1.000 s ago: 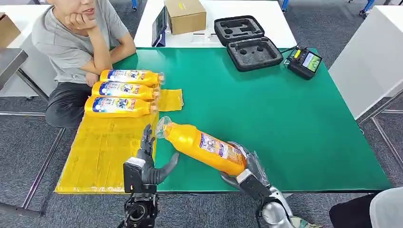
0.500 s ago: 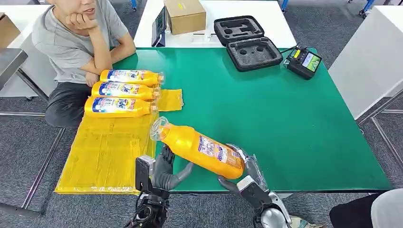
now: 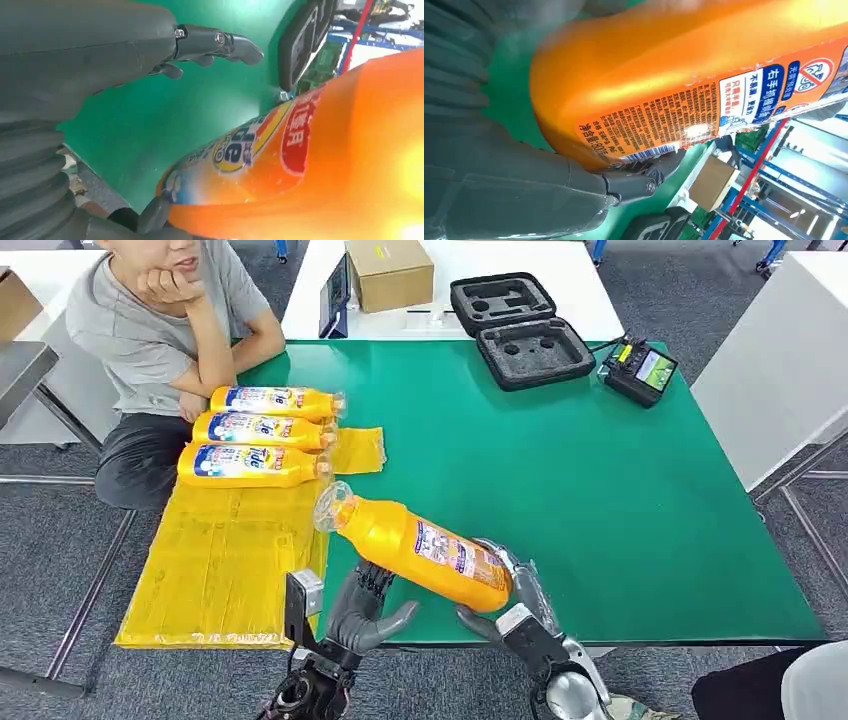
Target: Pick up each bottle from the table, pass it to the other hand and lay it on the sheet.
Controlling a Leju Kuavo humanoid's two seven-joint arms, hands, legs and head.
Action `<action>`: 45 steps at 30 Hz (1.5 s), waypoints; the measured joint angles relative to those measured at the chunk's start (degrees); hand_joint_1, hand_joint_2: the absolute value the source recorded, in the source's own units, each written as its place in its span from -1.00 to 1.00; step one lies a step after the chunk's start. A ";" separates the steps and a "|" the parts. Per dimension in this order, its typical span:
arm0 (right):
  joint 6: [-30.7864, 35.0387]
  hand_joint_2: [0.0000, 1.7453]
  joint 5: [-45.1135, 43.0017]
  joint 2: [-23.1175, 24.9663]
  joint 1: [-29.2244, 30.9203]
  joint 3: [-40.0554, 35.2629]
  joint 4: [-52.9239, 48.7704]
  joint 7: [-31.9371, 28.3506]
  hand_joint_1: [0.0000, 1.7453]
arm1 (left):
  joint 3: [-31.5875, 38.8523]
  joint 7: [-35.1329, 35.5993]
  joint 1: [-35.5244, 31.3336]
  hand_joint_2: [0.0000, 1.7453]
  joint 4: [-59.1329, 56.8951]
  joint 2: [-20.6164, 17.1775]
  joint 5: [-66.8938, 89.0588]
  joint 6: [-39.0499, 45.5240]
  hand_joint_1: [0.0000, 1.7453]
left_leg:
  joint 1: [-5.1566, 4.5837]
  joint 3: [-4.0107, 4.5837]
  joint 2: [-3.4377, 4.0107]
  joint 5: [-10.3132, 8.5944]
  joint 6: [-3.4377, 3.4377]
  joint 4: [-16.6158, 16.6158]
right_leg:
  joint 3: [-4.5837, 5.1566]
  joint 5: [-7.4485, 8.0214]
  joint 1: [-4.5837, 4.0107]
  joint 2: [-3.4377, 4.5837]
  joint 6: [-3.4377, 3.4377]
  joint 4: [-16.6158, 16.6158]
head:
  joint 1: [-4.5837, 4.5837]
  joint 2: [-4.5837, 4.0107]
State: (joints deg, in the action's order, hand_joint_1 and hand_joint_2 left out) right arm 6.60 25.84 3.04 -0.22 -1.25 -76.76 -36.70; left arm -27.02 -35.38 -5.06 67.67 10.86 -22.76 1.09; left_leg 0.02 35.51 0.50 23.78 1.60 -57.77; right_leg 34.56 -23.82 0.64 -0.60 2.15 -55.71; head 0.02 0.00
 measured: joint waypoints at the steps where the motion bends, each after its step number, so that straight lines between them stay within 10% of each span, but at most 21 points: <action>1: -0.39 1.00 -0.26 0.02 0.00 0.15 0.00 -0.31 1.00 | 0.00 -0.44 0.11 1.00 0.13 -0.15 0.78 -0.31 -1.00 | 0.00 0.00 0.00 0.00 0.00 0.00 | 0.00 0.00 0.00 0.00 0.00 0.00 | 0.00 0.00; 45: -3.06 1.00 -2.34 4.26 4.62 -3.74 9.03 -1.10 1.00 | 0.87 -3.35 -3.99 1.00 0.92 3.36 -1.00 2.16 -1.00 | 0.01 0.01 0.00 -0.02 0.01 0.00 | 0.00 0.01 0.00 0.00 0.00 0.00 | 0.00 0.00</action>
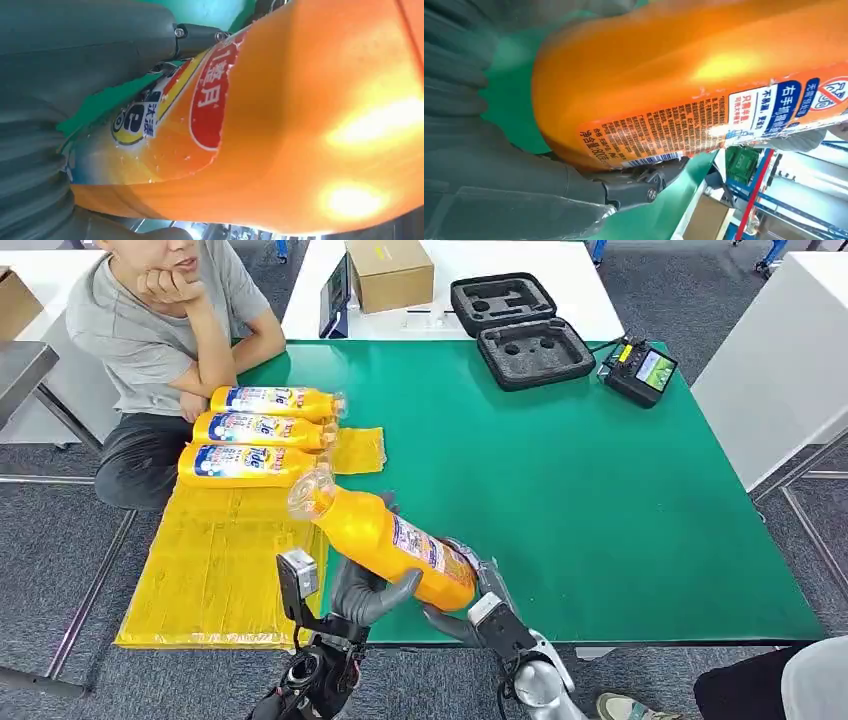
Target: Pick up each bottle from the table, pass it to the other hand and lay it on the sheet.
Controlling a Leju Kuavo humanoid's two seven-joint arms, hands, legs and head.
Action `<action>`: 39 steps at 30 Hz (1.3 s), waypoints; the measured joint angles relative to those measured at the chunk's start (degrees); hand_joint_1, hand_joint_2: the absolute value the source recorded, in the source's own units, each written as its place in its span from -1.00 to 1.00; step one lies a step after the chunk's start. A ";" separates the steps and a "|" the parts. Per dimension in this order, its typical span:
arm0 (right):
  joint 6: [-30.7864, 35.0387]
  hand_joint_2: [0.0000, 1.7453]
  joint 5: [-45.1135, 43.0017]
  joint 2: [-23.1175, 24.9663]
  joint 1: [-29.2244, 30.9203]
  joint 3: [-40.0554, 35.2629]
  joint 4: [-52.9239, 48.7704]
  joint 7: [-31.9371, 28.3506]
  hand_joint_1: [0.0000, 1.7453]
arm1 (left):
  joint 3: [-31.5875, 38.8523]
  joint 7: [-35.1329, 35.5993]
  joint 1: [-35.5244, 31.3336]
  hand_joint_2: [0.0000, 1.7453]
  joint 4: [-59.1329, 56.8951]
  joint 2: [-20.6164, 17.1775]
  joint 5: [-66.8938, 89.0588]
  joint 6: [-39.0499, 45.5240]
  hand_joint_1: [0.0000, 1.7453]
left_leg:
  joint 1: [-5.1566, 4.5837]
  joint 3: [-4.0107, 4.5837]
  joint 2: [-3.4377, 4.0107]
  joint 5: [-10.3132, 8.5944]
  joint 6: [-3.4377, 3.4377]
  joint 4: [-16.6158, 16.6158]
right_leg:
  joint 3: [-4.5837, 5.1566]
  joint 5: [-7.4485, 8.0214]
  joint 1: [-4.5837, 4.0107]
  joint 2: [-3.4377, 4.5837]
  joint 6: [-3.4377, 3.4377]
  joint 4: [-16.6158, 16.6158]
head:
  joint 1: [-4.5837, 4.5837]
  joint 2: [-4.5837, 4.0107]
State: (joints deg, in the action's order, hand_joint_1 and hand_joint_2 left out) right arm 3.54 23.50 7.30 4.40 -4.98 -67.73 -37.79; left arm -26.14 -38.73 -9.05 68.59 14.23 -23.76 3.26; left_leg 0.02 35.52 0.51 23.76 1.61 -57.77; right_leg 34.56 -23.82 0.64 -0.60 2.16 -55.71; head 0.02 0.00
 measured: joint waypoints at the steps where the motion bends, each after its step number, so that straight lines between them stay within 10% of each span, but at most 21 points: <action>1: -0.02 1.00 0.00 0.02 0.02 -0.02 0.15 0.00 1.00 | 0.00 0.00 0.02 1.00 0.02 0.00 0.00 0.00 -1.00 | 0.00 0.00 0.00 0.00 0.00 0.00 | 0.00 0.00 0.00 0.00 0.00 0.00 | 0.00 0.00; 4: 0.00 1.00 -0.02 0.02 0.09 -0.07 0.46 0.00 1.00 | 0.00 0.00 0.09 1.00 0.02 0.00 0.00 0.00 -0.92 | 0.00 0.00 0.00 0.00 0.00 0.00 | 0.00 0.00 0.00 0.00 0.00 0.00 | 0.00 0.00; 5: -0.02 1.00 -0.02 0.02 0.12 -0.09 0.55 0.00 0.96 | 0.00 0.00 0.10 1.00 0.02 0.00 0.00 -0.06 0.30 | 0.00 0.00 0.00 0.00 0.00 0.00 | 0.00 0.00 0.00 0.00 0.00 0.00 | 0.00 0.00; 6: -0.02 1.00 -0.02 0.02 0.21 -0.11 0.66 -0.02 0.90 | 0.00 0.02 0.10 1.00 0.02 0.00 -0.04 -0.31 0.88 | 0.00 0.00 0.00 0.00 0.00 0.00 | 0.00 0.00 0.00 0.00 0.00 0.00 | 0.00 0.00; 7: -0.02 1.00 -0.07 0.02 0.37 -0.20 0.81 -0.09 0.88 | -0.02 0.02 0.09 1.00 0.02 0.00 -0.22 -0.70 1.00 | 0.00 0.00 0.00 0.00 0.00 0.00 | 0.00 0.00 0.00 0.00 0.00 0.00 | 0.00 0.00; 20: -0.39 1.00 -0.81 0.09 1.70 -0.98 3.43 -0.31 0.70 | -0.63 0.33 -0.85 1.00 -0.96 -0.22 -1.64 -2.45 1.00 | 0.00 -0.01 0.00 0.00 0.00 0.00 | 0.00 0.00 0.00 0.00 0.00 0.00 | 0.02 0.00; 23: -0.46 1.00 -0.81 0.15 1.95 -1.33 4.24 -0.33 0.40 | -0.63 0.20 -0.96 1.00 -1.38 -0.24 -1.64 -2.47 1.00 | 0.00 -0.01 0.00 0.00 0.00 0.00 | 0.00 0.00 0.00 0.00 0.00 0.00 | 0.00 0.00; 24: -0.48 1.00 -0.81 0.15 2.08 -1.42 4.52 -0.33 -0.32 | -0.61 0.00 -0.97 1.00 -1.53 -0.24 -1.64 -2.45 1.00 | 0.00 0.00 0.00 0.00 0.00 0.00 | 0.01 0.00 0.00 0.00 0.00 0.00 | 0.00 0.00; 27: -0.55 1.00 -0.81 0.20 2.46 -1.64 5.29 -0.39 -0.90 | -0.61 -0.35 -0.97 1.00 -1.55 -0.46 -1.66 -2.40 1.00 | 0.00 -0.01 0.00 0.00 0.00 0.00 | 0.01 0.00 0.00 0.00 0.00 0.00 | 0.00 0.00; 36: -0.35 1.00 0.04 0.33 2.85 -2.12 7.21 -0.33 -1.00 | -1.90 -0.70 -0.92 1.00 -1.46 -0.68 -1.73 -2.75 1.00 | 0.00 0.00 0.00 0.00 0.00 0.00 | 0.00 0.00 0.00 -0.01 0.00 0.00 | 0.00 0.00; 37: -0.28 -1.00 0.13 0.33 2.93 -2.14 7.37 -0.33 -1.00 | -2.01 -0.72 -0.92 1.00 -1.46 -0.70 -1.73 -2.75 1.00 | 0.00 0.00 0.00 0.00 0.00 0.00 | 0.00 0.00 0.00 -0.01 0.00 0.00 | -0.02 0.00; 39: -0.02 -1.00 0.15 0.33 3.03 -2.21 7.72 -0.33 -1.00 | -2.01 -0.81 -0.92 1.00 -1.46 -0.77 -1.73 -2.69 1.00 | 0.00 0.00 0.00 0.00 0.00 0.00 | 0.00 0.00 0.00 0.00 0.00 0.00 | 0.02 0.00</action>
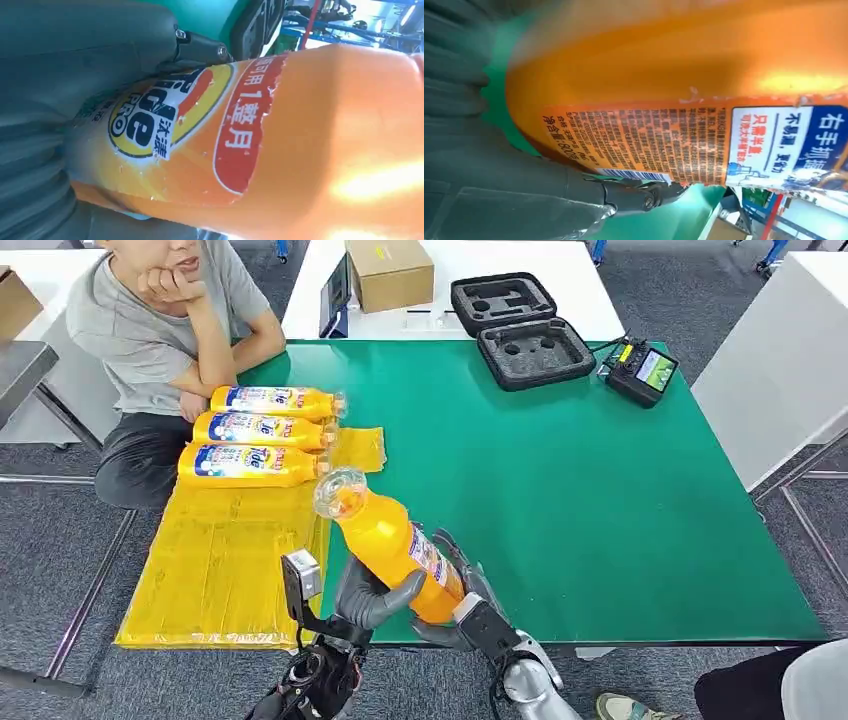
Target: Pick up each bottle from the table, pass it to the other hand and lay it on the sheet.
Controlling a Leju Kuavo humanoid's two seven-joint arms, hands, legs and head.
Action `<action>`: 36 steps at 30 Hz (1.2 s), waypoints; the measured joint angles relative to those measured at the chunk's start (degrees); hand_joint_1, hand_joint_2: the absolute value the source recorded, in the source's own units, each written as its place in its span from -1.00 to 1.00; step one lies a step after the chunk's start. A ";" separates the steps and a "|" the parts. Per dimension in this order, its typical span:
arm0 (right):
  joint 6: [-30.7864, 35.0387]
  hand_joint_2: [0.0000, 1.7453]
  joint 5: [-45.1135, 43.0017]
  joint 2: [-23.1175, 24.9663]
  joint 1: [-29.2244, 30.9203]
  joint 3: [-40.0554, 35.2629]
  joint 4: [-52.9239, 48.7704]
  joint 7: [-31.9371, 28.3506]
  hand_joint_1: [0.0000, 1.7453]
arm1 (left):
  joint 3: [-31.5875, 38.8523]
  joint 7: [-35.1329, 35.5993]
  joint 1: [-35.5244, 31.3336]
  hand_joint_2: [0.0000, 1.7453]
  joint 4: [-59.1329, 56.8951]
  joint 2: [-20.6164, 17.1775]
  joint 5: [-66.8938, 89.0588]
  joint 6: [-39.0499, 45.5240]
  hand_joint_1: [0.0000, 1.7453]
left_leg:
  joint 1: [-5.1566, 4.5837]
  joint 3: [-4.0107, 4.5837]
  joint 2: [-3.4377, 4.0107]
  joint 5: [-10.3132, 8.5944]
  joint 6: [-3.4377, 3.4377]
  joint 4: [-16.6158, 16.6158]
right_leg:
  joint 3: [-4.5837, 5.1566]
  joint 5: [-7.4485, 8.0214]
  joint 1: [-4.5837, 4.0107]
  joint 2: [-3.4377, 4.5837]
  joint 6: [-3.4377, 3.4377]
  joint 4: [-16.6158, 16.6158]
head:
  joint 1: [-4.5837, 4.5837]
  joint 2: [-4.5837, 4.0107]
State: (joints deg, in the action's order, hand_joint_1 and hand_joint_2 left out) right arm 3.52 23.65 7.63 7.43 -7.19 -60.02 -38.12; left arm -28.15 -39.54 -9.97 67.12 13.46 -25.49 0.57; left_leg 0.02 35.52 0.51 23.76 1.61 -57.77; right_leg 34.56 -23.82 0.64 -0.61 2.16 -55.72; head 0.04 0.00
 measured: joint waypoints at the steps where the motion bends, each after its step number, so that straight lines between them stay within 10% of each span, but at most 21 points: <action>1: 0.09 -1.00 0.00 0.00 0.03 -0.02 0.13 0.04 -1.00 | -0.04 -0.13 0.00 1.00 0.02 -0.04 0.02 0.21 1.00 | 0.00 0.00 0.00 0.00 0.00 0.00 | 0.00 0.00 0.00 0.00 0.00 0.00 | -0.02 0.00; 36: 1.57 -1.00 -3.10 -1.09 -1.11 0.74 0.31 -1.05 -1.00 | 6.21 -0.61 1.82 1.00 13.84 -8.35 36.72 29.22 0.94 | 0.03 -0.02 0.01 -0.02 -0.02 0.00 | 0.01 0.00 -0.01 0.01 -0.01 -0.01 | -0.02 0.00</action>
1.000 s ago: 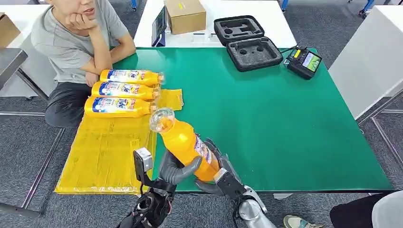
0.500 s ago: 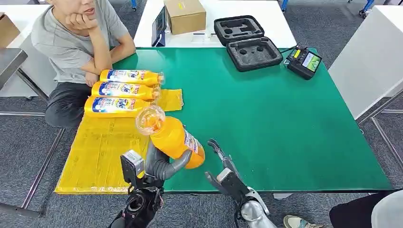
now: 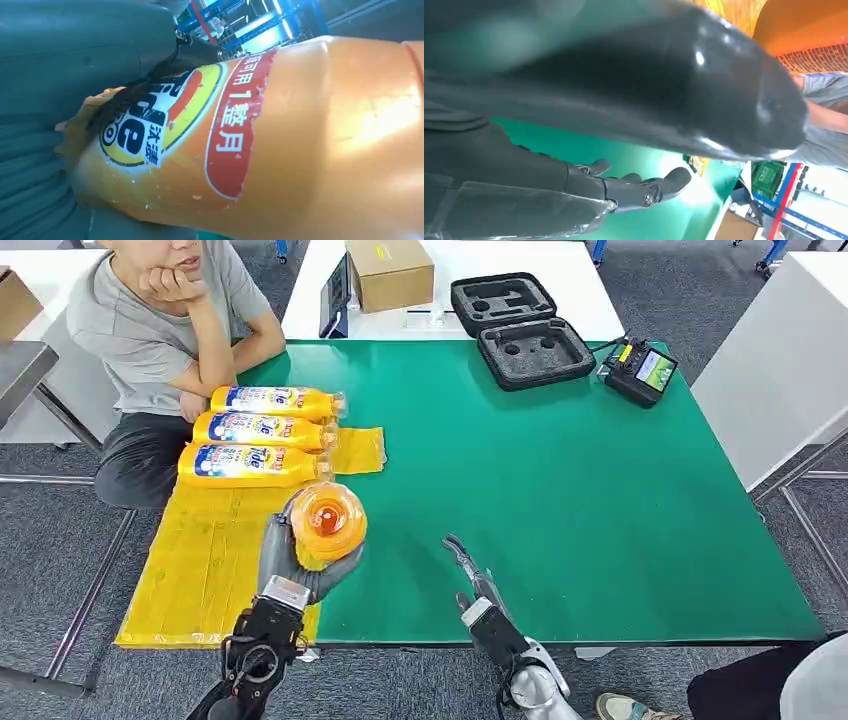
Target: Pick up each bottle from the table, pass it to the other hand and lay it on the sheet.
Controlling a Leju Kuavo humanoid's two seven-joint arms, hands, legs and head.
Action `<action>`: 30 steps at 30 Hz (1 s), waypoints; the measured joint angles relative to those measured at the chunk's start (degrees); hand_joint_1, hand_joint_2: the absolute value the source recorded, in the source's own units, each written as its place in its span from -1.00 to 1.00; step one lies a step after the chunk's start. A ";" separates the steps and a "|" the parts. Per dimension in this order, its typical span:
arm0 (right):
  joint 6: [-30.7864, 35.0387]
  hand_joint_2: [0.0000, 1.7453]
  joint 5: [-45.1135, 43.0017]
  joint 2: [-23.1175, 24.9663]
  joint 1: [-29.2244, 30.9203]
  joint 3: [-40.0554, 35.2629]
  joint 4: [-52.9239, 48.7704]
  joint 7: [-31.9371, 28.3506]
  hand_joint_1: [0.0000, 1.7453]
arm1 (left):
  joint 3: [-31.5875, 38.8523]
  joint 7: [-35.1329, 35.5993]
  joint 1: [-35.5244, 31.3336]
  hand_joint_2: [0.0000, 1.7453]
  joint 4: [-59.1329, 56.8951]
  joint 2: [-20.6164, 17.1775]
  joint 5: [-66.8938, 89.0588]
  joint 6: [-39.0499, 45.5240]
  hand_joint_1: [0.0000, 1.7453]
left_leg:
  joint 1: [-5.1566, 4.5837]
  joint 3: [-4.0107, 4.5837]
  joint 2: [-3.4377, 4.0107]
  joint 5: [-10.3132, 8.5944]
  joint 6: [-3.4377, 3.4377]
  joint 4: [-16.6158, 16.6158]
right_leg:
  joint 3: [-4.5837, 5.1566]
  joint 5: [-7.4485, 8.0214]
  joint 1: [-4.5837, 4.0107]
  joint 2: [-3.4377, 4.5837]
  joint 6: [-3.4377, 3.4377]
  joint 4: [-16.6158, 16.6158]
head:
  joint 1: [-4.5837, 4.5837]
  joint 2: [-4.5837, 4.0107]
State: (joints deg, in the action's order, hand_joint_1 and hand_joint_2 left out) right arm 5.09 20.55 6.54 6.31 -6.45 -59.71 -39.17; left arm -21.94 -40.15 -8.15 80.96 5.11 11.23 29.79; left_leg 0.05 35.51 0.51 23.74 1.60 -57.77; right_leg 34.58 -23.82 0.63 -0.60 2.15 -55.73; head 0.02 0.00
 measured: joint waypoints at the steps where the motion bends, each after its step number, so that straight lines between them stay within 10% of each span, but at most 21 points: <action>1: 0.00 -1.00 0.00 -0.04 0.00 0.00 0.00 0.00 -1.00 | 0.00 0.00 -0.02 1.00 0.00 -0.15 0.07 0.04 0.94 | 0.00 0.00 0.00 0.00 0.00 0.00 | 0.00 0.00 0.00 0.00 0.00 0.00 | -0.02 0.00; 30: -2.45 -1.00 -3.39 0.11 -0.96 1.59 -0.28 -0.85 -1.00 | 7.17 22.77 -5.31 1.00 -7.69 -10.64 53.20 7.78 0.94 | 0.03 -0.01 0.01 -0.02 -0.02 0.00 | 0.03 0.00 -0.03 0.02 -0.01 -0.01 | -0.02 0.00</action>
State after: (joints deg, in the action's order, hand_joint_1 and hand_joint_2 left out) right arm 2.64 17.16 6.64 5.36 -4.85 -60.00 -40.02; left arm -14.78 -17.38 -13.46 73.27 -5.53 64.43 37.57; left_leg 0.08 35.50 0.52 23.72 1.57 -57.77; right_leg 34.61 -23.82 0.60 -0.58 2.14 -55.74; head 0.00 0.00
